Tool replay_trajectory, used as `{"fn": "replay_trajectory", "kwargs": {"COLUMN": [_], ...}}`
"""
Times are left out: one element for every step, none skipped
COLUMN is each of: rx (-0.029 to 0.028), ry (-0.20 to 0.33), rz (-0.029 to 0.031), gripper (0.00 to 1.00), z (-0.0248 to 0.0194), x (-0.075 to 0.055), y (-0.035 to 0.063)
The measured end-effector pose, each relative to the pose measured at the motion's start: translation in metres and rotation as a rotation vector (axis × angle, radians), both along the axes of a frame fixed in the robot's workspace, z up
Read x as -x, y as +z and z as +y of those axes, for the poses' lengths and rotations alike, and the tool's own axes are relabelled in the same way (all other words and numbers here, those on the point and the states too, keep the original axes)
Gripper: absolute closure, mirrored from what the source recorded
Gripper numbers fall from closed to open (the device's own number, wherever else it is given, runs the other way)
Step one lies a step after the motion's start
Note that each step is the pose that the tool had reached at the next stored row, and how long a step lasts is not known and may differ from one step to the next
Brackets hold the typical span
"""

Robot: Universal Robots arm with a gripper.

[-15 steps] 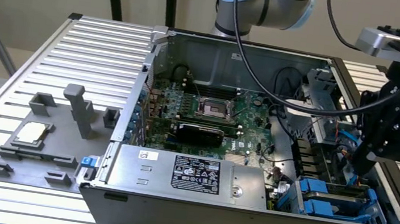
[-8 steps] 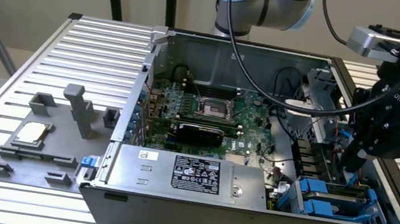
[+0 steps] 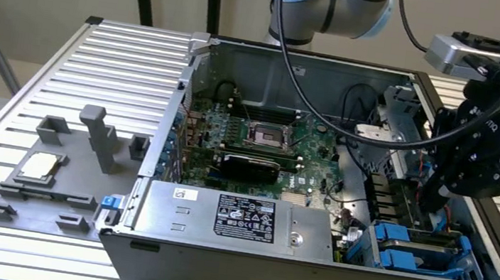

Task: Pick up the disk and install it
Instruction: 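Insert the first disk wire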

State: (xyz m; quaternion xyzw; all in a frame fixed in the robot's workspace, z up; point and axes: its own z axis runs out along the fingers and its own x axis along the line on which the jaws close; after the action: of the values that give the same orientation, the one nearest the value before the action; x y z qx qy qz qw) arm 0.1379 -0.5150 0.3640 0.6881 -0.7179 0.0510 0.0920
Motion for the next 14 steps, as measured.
{"fn": "replay_trajectory", "kwargs": {"rx": [-0.0016, -0.0022, -0.0026, -0.0032, -0.0036, -0.0040, -0.0044, -0.0051, -0.0062, -0.0075, -0.0096, -0.0128, -0.0159, -0.0191], "ry": [0.000, 0.000, 0.000, 0.000, 0.000, 0.000, 0.000, 0.000, 0.000, 0.000, 0.000, 0.000, 0.000, 0.000], "rz": [-0.0083, -0.0173, -0.0267, -0.0354, -0.0428, -0.0491, -0.0552, -0.0611, -0.0666, -0.0722, -0.0786, -0.0861, -0.0936, -0.1009], "gripper": [0.84, 0.84, 0.84, 0.84, 0.84, 0.84, 0.84, 0.84, 0.84, 0.84, 0.84, 0.84, 0.84, 0.84], "z": [-0.0012, -0.0025, -0.0035, -0.0045, -0.0055, -0.0065, -0.0076, -0.0088, -0.0102, -0.0118, -0.0134, -0.0150, -0.0163, -0.0175], "x": [0.001, 0.003, 0.004, 0.006, 0.008, 0.010, 0.012, 0.014, 0.016, 0.018, 0.019, 0.019, 0.020, 0.020], "y": [-0.0003, -0.0008, -0.0013, -0.0019, -0.0026, -0.0033, -0.0040, -0.0048, -0.0057, -0.0063, -0.0068, -0.0073, -0.0077, -0.0081]}}
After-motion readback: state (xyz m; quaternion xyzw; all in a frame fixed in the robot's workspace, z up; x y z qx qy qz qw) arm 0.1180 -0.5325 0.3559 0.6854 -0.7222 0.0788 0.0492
